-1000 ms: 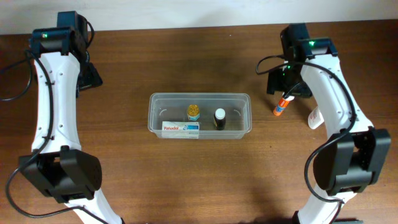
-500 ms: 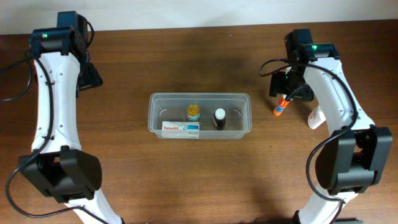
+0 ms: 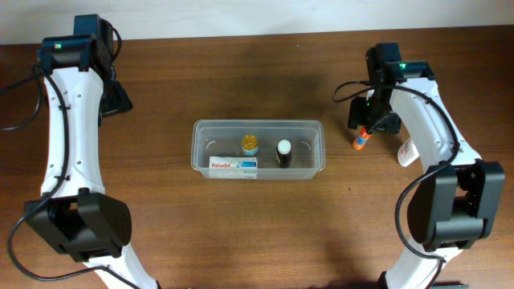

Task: Pack container
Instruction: 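Move the right gripper to the orange tube and lower around it, then close the right gripper on the orange tube and lift it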

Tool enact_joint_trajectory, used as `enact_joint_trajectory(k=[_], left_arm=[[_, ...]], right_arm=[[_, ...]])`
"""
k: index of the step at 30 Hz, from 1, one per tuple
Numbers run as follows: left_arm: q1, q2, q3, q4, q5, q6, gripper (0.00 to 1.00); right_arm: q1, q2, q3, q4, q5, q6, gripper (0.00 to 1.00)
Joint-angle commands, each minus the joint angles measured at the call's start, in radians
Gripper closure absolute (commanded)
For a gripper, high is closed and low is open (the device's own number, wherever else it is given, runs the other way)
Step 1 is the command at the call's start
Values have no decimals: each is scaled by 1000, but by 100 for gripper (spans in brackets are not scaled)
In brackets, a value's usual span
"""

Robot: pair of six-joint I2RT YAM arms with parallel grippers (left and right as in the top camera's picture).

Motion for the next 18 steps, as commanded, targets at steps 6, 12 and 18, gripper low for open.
enact_joint_trajectory(k=[6,12,18], left_arm=[[0,-7,3,-1,-14,-6,1],[0,-7,3,-1,-14,-6,1],[0,-7,3,-1,-14,-6,1]], right_arm=[[-2,4,-10,9,-9,4,47],[-2,4,-10,6,-8,3,55],[-2,4,-10,1,-8,4,64]])
